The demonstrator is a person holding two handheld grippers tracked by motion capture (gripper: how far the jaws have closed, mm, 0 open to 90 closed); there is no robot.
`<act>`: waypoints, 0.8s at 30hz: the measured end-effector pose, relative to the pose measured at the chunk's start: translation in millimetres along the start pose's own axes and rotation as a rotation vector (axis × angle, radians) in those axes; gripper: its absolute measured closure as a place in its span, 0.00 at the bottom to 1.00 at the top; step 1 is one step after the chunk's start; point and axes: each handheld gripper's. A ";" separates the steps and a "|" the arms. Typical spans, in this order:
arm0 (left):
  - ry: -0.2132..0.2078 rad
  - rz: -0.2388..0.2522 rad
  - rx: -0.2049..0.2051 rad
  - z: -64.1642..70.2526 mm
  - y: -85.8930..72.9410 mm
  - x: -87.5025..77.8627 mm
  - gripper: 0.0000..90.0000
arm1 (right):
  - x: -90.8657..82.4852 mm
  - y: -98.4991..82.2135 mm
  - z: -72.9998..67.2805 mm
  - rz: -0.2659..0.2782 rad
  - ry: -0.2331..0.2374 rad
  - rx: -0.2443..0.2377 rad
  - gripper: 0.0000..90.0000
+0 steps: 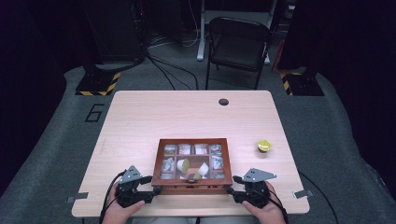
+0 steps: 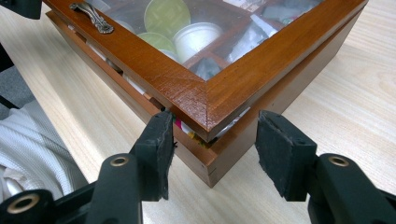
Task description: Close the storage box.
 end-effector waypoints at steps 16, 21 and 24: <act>-0.013 -0.020 -0.036 -4.5 -4.4 3.0 0.38 | -0.1 -8.6 6.3 -0.087 -0.007 0.019 0.50; -0.011 -0.015 -0.039 -5.1 -3.2 1.6 0.38 | -6.9 -7.7 9.7 -0.054 -0.010 0.036 0.49; -0.003 -0.001 -0.047 -5.0 -1.3 0.6 0.38 | -13.6 -6.7 13.8 -0.025 -0.033 0.049 0.49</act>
Point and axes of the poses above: each handheld gripper's, and its own axes: x roughly forward along the jaws, y roughly out of its top, z roughly to its right, and after that the axes turned 15 degrees about z, right-handed
